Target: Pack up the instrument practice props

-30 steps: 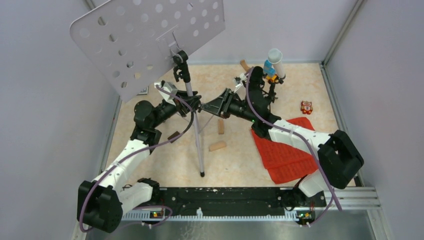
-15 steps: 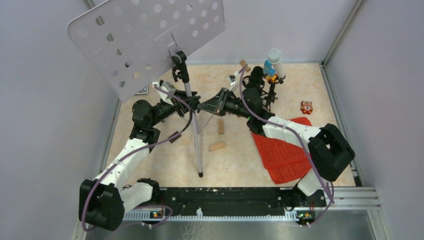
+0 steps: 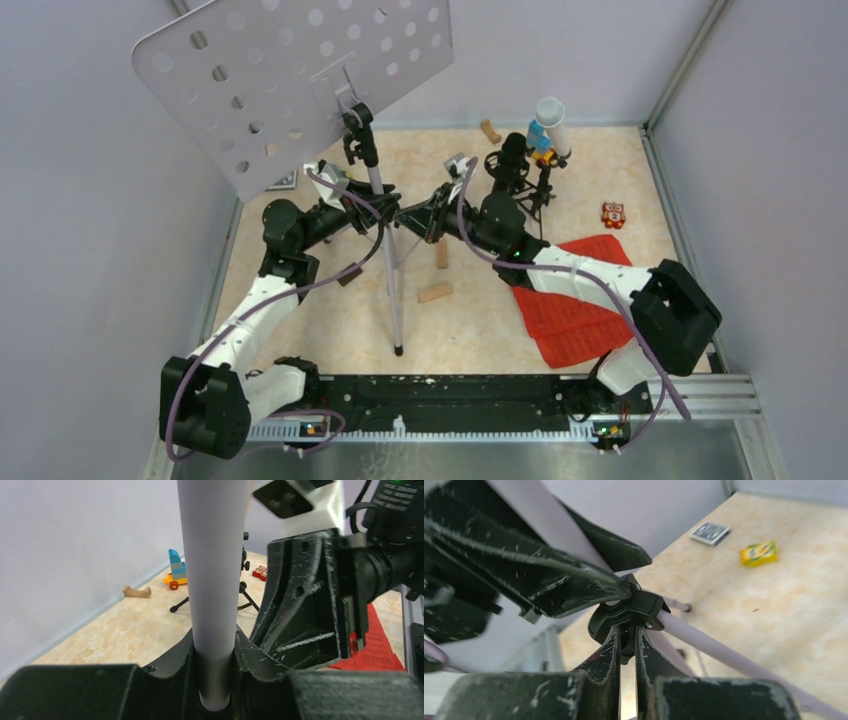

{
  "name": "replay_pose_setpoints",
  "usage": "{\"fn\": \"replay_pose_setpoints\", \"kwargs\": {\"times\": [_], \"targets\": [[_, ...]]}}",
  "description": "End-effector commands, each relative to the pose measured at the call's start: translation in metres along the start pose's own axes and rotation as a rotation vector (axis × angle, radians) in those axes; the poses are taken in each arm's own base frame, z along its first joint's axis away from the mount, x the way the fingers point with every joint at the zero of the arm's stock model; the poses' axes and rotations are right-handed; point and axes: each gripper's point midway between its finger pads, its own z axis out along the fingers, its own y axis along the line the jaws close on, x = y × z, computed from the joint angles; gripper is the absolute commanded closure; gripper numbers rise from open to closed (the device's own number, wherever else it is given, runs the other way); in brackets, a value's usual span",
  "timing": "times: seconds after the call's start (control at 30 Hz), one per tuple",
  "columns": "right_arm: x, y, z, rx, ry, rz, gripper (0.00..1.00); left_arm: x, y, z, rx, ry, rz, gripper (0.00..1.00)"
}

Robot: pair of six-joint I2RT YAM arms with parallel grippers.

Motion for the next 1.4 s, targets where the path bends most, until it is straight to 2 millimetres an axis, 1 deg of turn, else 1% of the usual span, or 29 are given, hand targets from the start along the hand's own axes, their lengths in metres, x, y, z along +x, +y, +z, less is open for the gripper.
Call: {"fn": "replay_pose_setpoints", "kwargs": {"times": [0.0,0.03,0.07,0.13,0.2,0.33,0.4,0.5,0.57,0.6,0.63,0.67,0.7,0.73,0.8,0.87,0.9,0.97,1.07,1.13,1.2,1.27,1.33,1.37], "targets": [[0.03,0.069,-0.015,-0.248,0.004,-0.509,1.0,-0.019,0.009,0.005,-0.02,-0.053,0.041,1.0],[0.035,0.071,-0.018,-0.267,-0.001,-0.637,1.0,-0.018,0.009,0.005,-0.022,-0.05,0.039,1.0],[0.041,0.073,-0.021,-0.283,0.003,-0.726,1.0,-0.017,0.01,0.005,-0.024,-0.048,0.039,1.0],[0.053,0.074,-0.024,-0.307,0.037,-0.863,1.0,-0.016,0.012,0.005,-0.031,-0.045,0.037,1.0],[0.07,0.071,-0.026,-0.33,0.121,-1.003,1.0,-0.017,0.012,0.005,-0.026,-0.045,0.036,1.0],[0.103,0.064,-0.037,-0.375,0.277,-1.426,1.0,-0.014,0.014,0.006,-0.025,-0.037,0.024,1.0],[0.117,0.056,-0.043,-0.396,0.341,-1.618,1.0,-0.013,0.015,0.006,-0.026,-0.035,0.018,1.0],[0.125,0.042,-0.045,-0.365,0.415,-1.839,1.0,-0.014,0.015,0.006,-0.018,-0.034,0.013,1.0],[0.127,0.029,-0.047,-0.315,0.472,-1.954,1.0,-0.013,0.015,0.006,-0.018,-0.032,0.012,1.0],[0.125,0.021,-0.048,-0.272,0.497,-2.006,1.0,-0.014,0.016,0.006,-0.021,-0.033,0.012,1.0],[0.122,0.017,-0.046,-0.238,0.494,-2.071,1.0,-0.013,0.016,0.006,-0.023,-0.032,0.012,1.0],[0.124,0.011,-0.047,-0.216,0.507,-2.102,1.0,-0.013,0.017,0.005,-0.029,-0.033,0.011,1.0],[0.12,0.005,-0.047,-0.161,0.507,-2.143,1.0,-0.013,0.019,0.005,-0.035,-0.032,0.007,1.0],[0.117,0.005,-0.045,-0.125,0.485,-2.168,1.0,-0.013,0.02,0.005,-0.04,-0.034,0.007,1.0],[0.107,0.01,-0.042,-0.073,0.424,-2.166,1.0,-0.014,0.022,0.004,-0.046,-0.035,0.003,1.0],[0.1,0.019,-0.04,-0.065,0.388,-2.112,1.0,-0.013,0.023,0.004,-0.047,-0.034,0.001,1.0],[0.095,0.025,-0.039,-0.059,0.364,-2.07,0.96,-0.013,0.024,0.004,-0.047,-0.033,0.001,1.0],[0.079,0.039,-0.036,-0.03,0.291,-1.977,0.78,-0.011,0.025,0.003,-0.046,-0.029,-0.004,1.0],[0.051,0.058,-0.038,0.031,0.165,-1.883,0.59,-0.012,0.025,0.003,-0.039,-0.03,-0.006,1.0],[0.035,0.068,-0.045,0.072,0.095,-1.808,0.52,-0.011,0.026,0.003,-0.04,-0.028,-0.009,1.0],[0.02,0.075,-0.055,0.108,0.035,-1.662,0.46,-0.008,0.028,0.002,-0.048,-0.024,-0.013,1.0],[0.014,0.076,-0.067,0.132,-0.014,-1.446,0.44,-0.009,0.031,0.001,-0.057,-0.025,-0.013,1.0],[0.018,0.077,-0.078,0.107,-0.034,-1.238,0.44,-0.01,0.029,0.001,-0.046,-0.029,-0.013,1.0],[0.022,0.075,-0.081,0.096,-0.026,-1.187,0.44,-0.01,0.029,0.001,-0.04,-0.029,-0.017,1.0]]}}
